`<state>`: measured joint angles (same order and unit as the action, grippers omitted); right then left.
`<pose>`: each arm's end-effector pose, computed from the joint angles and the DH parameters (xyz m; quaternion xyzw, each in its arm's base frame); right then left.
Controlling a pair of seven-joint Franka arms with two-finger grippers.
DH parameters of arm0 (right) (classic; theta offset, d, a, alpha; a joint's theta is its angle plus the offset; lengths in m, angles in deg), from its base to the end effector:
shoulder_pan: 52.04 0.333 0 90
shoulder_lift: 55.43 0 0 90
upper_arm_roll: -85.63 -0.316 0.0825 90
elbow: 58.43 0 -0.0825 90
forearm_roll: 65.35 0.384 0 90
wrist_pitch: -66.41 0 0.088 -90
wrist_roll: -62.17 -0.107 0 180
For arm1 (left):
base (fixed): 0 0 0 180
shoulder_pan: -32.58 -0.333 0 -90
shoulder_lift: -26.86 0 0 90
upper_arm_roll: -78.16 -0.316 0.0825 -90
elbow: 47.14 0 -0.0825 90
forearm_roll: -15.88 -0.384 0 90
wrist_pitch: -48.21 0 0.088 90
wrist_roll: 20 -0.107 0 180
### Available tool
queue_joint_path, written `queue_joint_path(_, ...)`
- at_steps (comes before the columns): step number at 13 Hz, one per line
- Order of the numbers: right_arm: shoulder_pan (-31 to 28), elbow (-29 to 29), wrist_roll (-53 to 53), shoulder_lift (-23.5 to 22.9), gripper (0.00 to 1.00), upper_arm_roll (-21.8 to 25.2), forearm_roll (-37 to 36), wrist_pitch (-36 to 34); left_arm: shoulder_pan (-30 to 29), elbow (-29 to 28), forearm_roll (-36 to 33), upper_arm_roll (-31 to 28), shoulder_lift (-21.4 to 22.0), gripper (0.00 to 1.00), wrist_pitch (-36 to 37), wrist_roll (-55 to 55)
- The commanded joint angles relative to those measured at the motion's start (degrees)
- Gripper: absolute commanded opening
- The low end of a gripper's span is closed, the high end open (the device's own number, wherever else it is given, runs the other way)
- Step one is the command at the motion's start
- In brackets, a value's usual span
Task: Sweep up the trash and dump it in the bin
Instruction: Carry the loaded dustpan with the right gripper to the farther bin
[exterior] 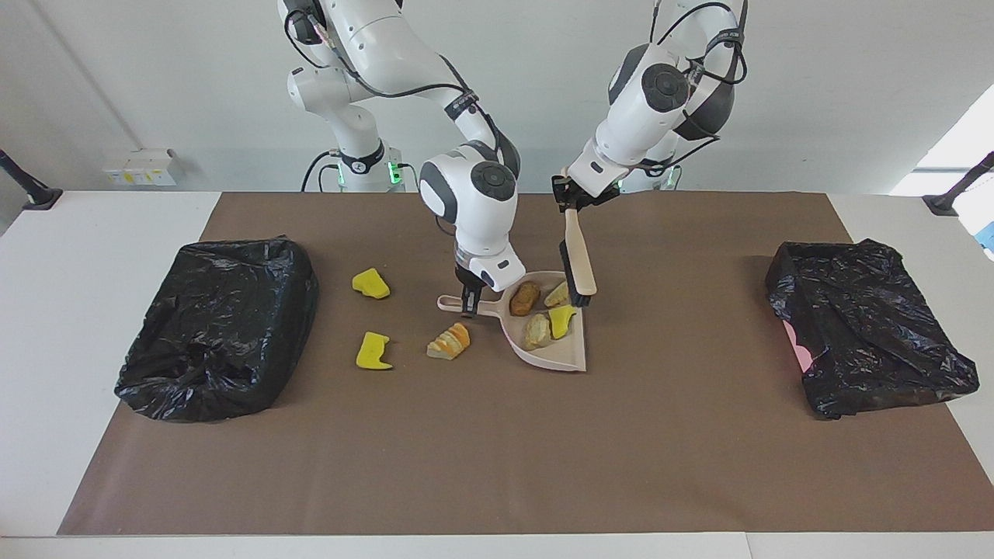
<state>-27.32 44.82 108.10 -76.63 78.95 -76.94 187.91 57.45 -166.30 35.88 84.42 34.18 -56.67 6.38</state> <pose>0.5514 0.3198 0.3390 0.7458 0.6627 -0.0314 0.0602 0.4172 -0.2861 0.4775 0.9855 0.0148 -0.1283 0.1098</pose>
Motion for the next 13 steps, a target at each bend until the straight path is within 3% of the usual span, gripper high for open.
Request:
queue_joint_path(1, -2.47, -1.03, 1.25, -0.07, 0.00, -0.53, 2.61, 1.55, -3.41, 5.23, -4.41, 0.24, -0.55, 0.00, 5.54, 1.04)
queue_joint_path(6, -8.88, -3.15, 13.20, 3.53, 0.00, -0.45, 8.24, -4.41, -11.50, 11.93, -13.93, 0.24, -0.90, 0.00, 12.86, 0.25)
queue_joint_path(10, -15.12, -9.55, 21.64, 4.06, 0.00, -0.53, 8.86, -14.60, -15.02, 10.19, -14.81, 0.24, -0.21, 0.00, 12.78, -2.91)
queue_joint_path(13, -20.65, -11.93, 28.84, 5.29, 0.00, -0.45, 9.30, -20.93, -13.62, 4.58, -14.73, 0.68, 3.30, 0.00, 10.33, -2.91)
